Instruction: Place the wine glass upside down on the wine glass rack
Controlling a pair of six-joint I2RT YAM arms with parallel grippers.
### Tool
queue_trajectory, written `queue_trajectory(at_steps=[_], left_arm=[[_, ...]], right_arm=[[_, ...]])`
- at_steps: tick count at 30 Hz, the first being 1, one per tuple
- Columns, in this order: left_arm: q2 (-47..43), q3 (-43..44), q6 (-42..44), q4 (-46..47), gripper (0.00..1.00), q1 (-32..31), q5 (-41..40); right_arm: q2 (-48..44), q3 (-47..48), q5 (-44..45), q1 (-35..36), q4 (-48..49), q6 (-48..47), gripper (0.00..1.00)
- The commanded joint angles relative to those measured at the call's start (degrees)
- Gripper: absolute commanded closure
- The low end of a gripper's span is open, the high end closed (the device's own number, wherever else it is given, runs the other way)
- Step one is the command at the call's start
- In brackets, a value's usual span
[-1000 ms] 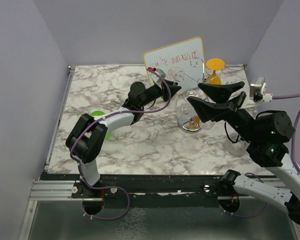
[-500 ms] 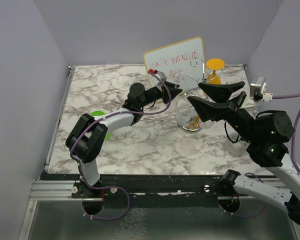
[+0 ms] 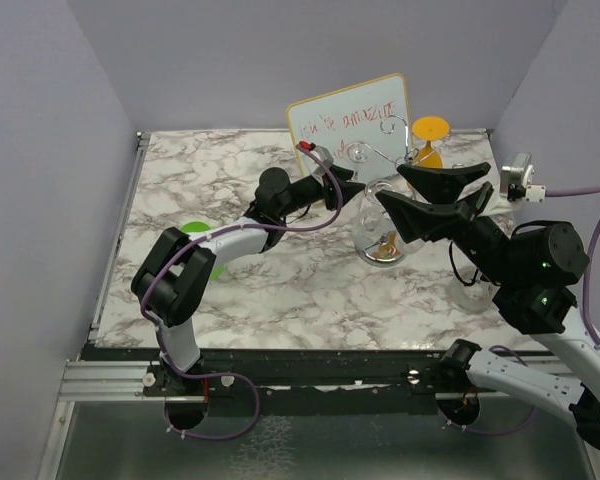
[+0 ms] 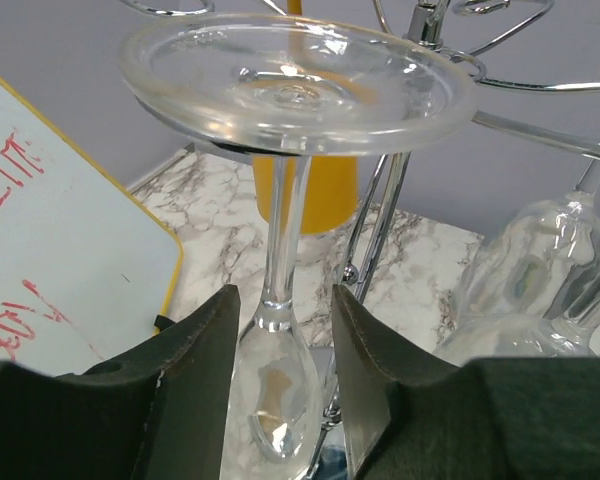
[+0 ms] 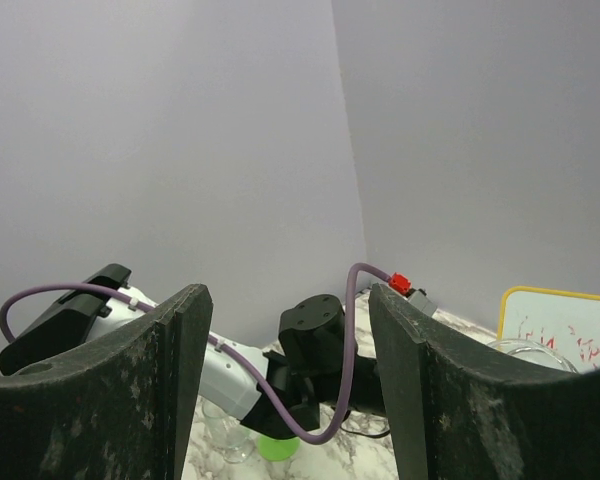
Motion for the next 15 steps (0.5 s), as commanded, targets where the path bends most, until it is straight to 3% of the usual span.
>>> queue_trajectory(at_steps=[1,9,15], left_arm=[[-1.35,-1.44,0.96,-0.35,0.53,-0.25,1.1],[-7.57,-6.2,1.28,-4.01,0.35,-0.18,-2.96],[-17.48,-12.7,0.64,-11.86,0.33,-0.16,-13.32]], right_arm=[[-0.47,-0.35,1.57,0.38,-1.4,0.85,0.31],[-1.08,-0.39,2.06,0.42,-2.22,1.1,0.31],[-2.17,-1.54,2.13,0.42,-2.28,1.89,0.31]])
